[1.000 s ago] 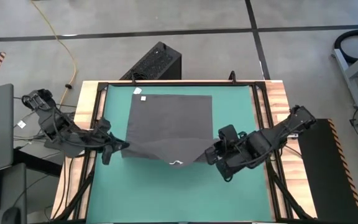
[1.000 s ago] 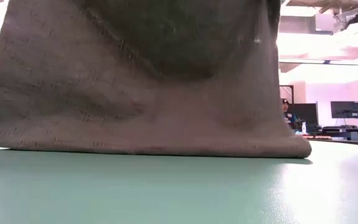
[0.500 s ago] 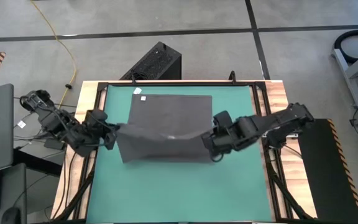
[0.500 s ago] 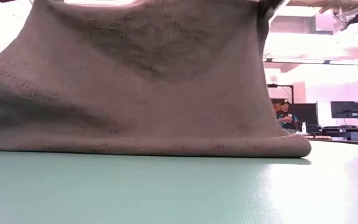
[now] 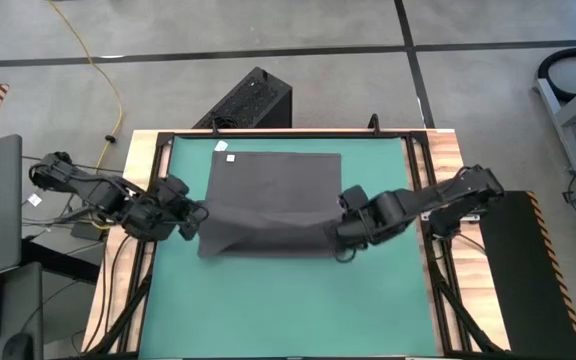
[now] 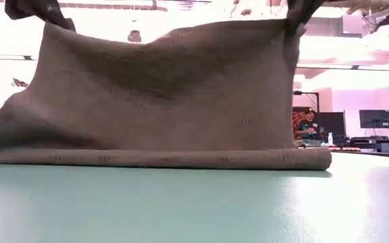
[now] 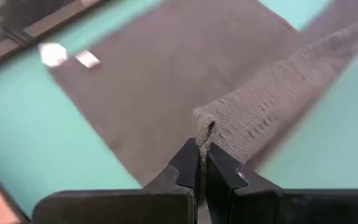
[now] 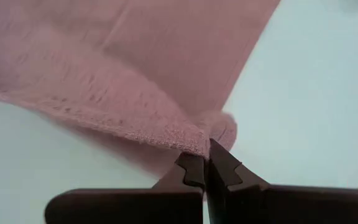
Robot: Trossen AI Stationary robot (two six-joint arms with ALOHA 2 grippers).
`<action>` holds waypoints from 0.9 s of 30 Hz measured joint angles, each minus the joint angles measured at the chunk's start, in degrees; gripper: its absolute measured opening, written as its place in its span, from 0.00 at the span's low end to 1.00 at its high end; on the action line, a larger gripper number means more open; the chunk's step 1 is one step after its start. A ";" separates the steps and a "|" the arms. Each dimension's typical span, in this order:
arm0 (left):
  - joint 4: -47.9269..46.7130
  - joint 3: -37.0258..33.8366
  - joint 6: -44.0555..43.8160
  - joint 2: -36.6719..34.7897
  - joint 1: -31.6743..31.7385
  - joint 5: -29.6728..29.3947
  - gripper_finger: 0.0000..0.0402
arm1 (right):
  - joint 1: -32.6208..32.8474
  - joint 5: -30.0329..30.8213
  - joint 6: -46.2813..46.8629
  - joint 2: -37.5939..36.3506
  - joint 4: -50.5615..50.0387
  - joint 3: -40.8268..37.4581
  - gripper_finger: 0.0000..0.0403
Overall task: Roll towel
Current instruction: Fold the microfiber towel
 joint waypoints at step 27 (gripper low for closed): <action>-9.36 7.30 -4.08 3.77 -8.53 0.55 0.00 | 5.53 -0.21 8.06 0.01 -1.73 3.02 0.03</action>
